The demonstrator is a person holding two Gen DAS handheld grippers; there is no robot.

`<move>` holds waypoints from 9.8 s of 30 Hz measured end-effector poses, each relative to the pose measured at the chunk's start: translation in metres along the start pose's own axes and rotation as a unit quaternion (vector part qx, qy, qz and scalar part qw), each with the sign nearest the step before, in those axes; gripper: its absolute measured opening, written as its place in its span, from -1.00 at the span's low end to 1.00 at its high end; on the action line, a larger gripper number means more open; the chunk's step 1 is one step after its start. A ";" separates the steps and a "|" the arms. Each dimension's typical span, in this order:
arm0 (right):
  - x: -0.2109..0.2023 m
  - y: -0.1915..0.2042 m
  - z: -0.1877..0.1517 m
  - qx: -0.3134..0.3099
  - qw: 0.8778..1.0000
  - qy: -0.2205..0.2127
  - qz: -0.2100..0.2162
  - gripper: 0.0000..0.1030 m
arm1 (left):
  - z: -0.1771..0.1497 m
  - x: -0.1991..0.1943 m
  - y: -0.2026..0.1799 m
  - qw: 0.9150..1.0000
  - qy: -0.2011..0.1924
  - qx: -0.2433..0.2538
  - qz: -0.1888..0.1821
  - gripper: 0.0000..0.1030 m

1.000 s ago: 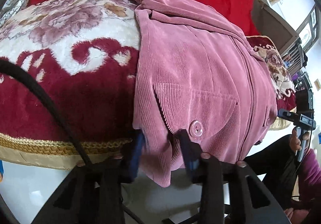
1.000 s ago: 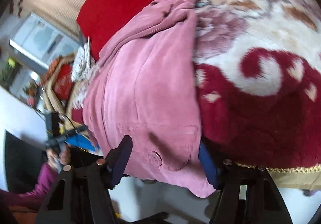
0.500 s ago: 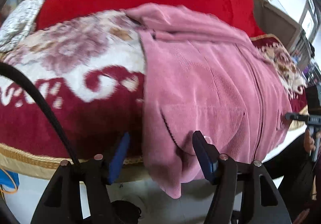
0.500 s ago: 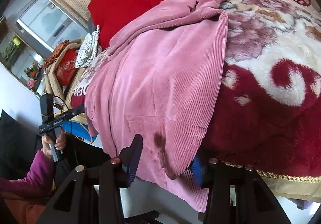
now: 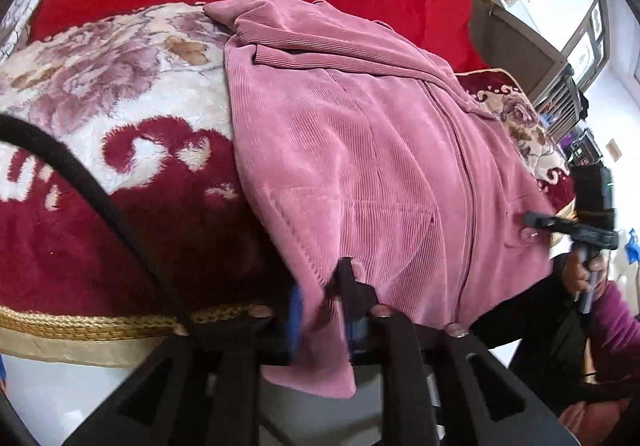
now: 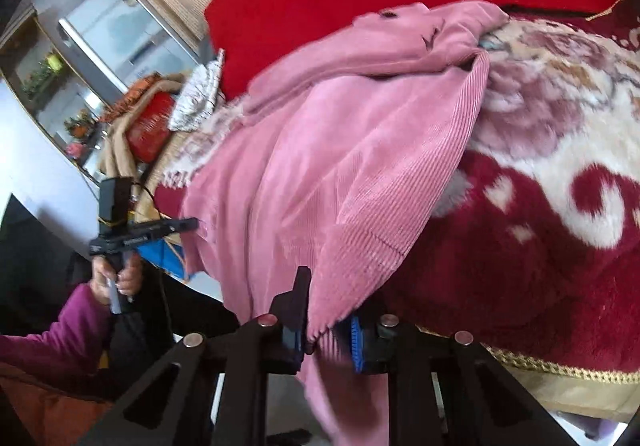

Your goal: Fold large clothes

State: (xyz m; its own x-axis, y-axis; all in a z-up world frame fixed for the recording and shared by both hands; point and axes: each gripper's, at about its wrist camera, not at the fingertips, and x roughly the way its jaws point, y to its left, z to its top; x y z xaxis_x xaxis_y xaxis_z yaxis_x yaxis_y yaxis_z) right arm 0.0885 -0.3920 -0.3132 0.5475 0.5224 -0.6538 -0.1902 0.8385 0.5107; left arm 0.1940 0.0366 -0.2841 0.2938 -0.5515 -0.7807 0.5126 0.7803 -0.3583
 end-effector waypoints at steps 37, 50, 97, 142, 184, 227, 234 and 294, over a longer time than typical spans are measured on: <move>-0.040 -0.060 0.225 0.166 0.955 -0.217 0.118 -0.74 | 0.285 -0.016 0.060 0.984 -0.103 -0.116 -0.085 -0.71; 0.080 -0.199 0.253 0.389 0.895 -0.126 0.180 -0.01 | 0.270 0.095 0.149 0.941 -0.085 -0.302 -0.126 -0.39; 0.047 -0.111 0.270 0.233 0.952 -0.196 0.029 0.64 | 0.223 0.026 0.066 0.960 -0.119 -0.177 0.182 0.53; 0.030 -0.119 0.129 0.420 0.890 -0.175 -0.039 0.53 | 0.150 0.064 0.060 0.897 -0.189 -0.393 -0.065 0.15; 0.123 -0.100 0.226 0.229 0.968 -0.076 0.067 -0.57 | 0.253 0.034 -0.138 0.971 -0.227 0.015 0.077 -0.58; 0.073 -0.211 0.210 0.277 0.954 -0.038 0.111 -0.37 | 0.163 0.046 -0.229 0.949 -0.130 0.271 -0.092 0.47; 0.033 -0.175 0.208 0.237 0.969 -0.066 0.030 -0.29 | 0.208 0.058 -0.133 0.986 -0.157 0.063 -0.005 0.47; -0.038 -0.127 0.154 0.218 0.953 -0.200 -0.062 0.80 | 0.237 0.080 -0.111 0.990 -0.137 -0.009 0.045 0.73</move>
State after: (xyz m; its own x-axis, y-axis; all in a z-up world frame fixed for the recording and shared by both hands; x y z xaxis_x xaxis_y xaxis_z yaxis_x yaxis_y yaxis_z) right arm 0.2174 -0.5423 -0.2678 0.8273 0.2487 -0.5037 0.2055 0.7005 0.6834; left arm 0.3522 -0.1646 -0.1855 0.5461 -0.5374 -0.6426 0.4617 0.8332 -0.3045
